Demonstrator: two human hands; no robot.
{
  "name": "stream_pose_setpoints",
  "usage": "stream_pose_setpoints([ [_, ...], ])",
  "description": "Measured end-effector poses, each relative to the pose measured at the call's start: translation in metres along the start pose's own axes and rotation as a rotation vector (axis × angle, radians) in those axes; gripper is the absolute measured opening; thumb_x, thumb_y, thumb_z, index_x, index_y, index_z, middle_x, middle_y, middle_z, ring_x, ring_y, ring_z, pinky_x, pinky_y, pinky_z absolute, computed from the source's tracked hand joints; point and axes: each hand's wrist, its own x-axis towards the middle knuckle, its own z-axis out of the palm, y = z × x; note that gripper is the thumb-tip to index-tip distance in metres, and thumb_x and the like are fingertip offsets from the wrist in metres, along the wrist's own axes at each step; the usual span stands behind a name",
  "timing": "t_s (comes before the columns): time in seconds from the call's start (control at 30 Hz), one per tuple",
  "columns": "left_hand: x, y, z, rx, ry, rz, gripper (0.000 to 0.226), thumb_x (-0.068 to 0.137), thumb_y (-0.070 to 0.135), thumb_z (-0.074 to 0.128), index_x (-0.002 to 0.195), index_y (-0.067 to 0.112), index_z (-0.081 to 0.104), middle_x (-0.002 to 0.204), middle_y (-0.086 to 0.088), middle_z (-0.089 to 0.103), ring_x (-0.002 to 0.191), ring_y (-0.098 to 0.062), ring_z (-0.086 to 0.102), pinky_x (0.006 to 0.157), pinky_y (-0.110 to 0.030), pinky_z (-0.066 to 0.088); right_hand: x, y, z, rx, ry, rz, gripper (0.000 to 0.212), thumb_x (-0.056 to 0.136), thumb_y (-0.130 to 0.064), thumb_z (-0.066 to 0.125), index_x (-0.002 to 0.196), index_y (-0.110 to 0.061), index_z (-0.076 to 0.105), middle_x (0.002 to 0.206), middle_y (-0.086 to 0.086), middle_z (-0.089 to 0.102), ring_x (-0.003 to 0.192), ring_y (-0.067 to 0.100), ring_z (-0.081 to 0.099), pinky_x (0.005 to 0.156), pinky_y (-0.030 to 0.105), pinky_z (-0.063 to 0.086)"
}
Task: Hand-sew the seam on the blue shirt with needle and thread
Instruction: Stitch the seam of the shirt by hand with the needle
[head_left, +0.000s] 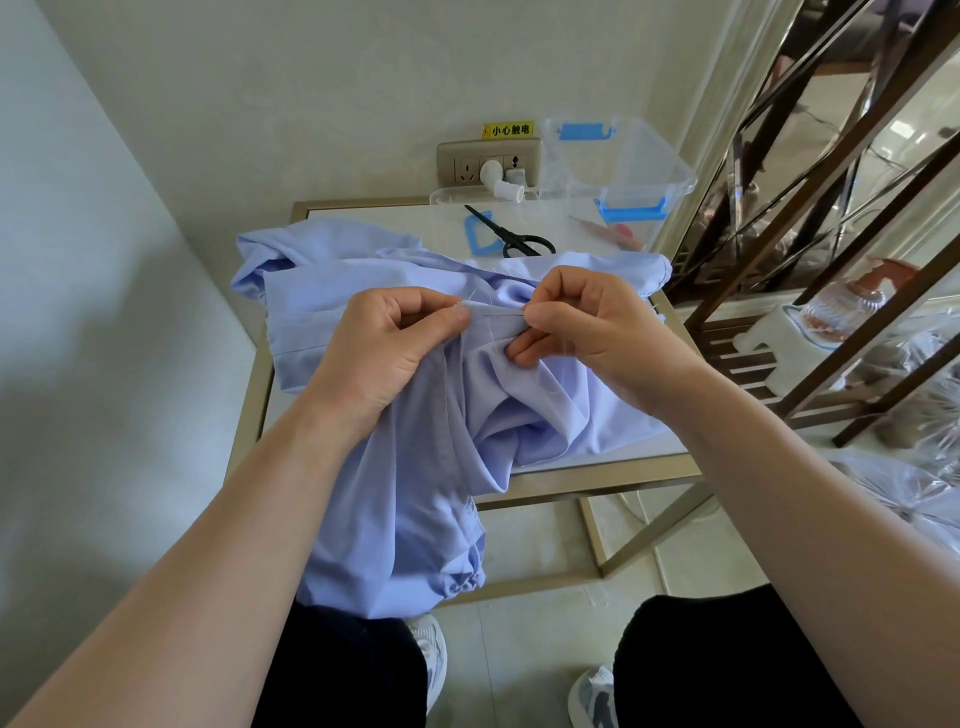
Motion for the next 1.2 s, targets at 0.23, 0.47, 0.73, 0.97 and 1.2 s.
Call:
stream_pose_setpoints([
  [0.23,-0.002,0.003,0.001,-0.109,-0.068,-0.031,0.017,0.094,0.012,0.062,0.082,0.015,0.073,0.078,0.001,0.067,0.079,-0.008,0.057,0.079,-0.021,0.046,-0.001,0.004,-0.002,0.127,-0.044,-0.010,0.014,0.096,0.005,0.048,0.087,-0.003,0.055,0.079,0.016,0.059,0.069,0.019,0.069,0.072,0.023,0.056],
  [0.47,-0.001,0.003,-0.001,-0.220,-0.154,-0.073,0.019,0.094,0.012,0.061,0.083,0.016,0.076,0.090,-0.007,0.068,0.091,-0.015,0.059,0.091,-0.031,0.046,-0.003,0.004,-0.003,0.183,-0.089,0.017,0.013,0.096,0.004,0.049,0.088,-0.003,0.056,0.081,0.016,0.059,0.071,0.019,0.069,0.074,0.023,0.057],
  [0.73,0.000,0.002,-0.003,-0.285,-0.206,-0.122,0.017,0.094,0.011,0.060,0.101,0.001,0.071,0.102,-0.017,0.067,0.099,-0.023,0.060,0.101,-0.039,0.044,-0.001,0.008,-0.004,0.229,-0.094,0.035,0.007,0.084,-0.009,0.059,0.085,-0.003,0.056,0.074,0.009,0.062,0.068,0.017,0.068,0.071,0.022,0.056],
  [0.97,0.000,0.000,-0.002,-0.286,-0.235,-0.123,0.026,0.083,0.023,0.071,0.101,0.003,0.071,0.100,-0.015,0.068,0.097,-0.019,0.060,0.100,-0.037,0.045,0.000,0.013,-0.002,0.176,-0.075,0.025,0.013,0.080,-0.015,0.064,0.084,-0.003,0.060,0.069,0.005,0.065,0.064,0.016,0.065,0.069,0.022,0.054],
  [1.2,-0.002,0.002,0.002,-0.178,-0.245,-0.095,0.010,0.088,0.018,0.065,0.087,0.012,0.072,0.082,0.001,0.067,0.082,-0.007,0.058,0.082,-0.021,0.046,0.001,0.014,0.002,0.113,-0.034,0.022,0.015,0.076,-0.020,0.069,0.081,-0.006,0.065,0.066,0.003,0.065,0.060,0.014,0.060,0.065,0.020,0.052],
])
